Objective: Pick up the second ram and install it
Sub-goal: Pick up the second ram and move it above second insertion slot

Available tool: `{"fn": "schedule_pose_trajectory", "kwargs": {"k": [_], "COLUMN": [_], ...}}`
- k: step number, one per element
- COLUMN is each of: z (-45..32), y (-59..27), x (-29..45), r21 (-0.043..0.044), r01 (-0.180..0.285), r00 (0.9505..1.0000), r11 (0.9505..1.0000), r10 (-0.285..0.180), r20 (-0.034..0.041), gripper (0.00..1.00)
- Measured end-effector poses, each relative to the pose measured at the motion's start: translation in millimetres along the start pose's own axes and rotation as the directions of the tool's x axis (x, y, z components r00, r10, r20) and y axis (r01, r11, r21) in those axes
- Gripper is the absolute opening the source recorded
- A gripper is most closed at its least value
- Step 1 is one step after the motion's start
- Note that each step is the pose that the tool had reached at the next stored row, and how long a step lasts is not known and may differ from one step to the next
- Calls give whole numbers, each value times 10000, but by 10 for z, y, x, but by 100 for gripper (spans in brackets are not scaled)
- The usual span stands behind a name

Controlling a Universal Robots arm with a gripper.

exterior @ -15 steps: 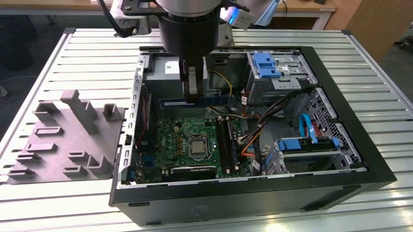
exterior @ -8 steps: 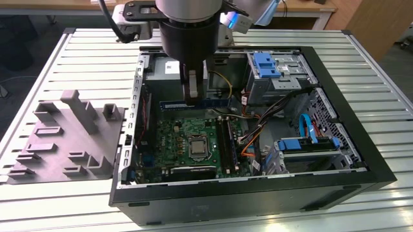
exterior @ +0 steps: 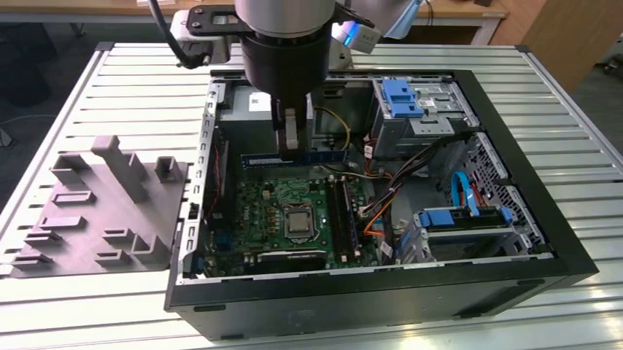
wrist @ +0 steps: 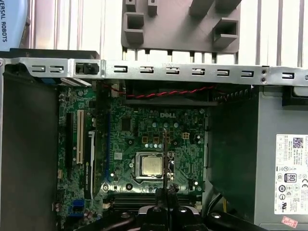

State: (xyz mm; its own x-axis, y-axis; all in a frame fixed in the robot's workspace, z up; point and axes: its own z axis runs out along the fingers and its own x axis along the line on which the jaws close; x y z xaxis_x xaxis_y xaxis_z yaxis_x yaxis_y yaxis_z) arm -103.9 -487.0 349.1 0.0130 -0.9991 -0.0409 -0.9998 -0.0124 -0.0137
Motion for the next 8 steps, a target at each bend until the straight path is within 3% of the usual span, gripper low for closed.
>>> {"fn": "schedule_pose_trajectory", "kwargs": {"k": [8], "z": [106], "y": [2], "x": [4], "r21": [13], "r01": [0], "r00": [10000], "r11": [10000], "r10": [0], "r20": [12], "gripper": [12]}}
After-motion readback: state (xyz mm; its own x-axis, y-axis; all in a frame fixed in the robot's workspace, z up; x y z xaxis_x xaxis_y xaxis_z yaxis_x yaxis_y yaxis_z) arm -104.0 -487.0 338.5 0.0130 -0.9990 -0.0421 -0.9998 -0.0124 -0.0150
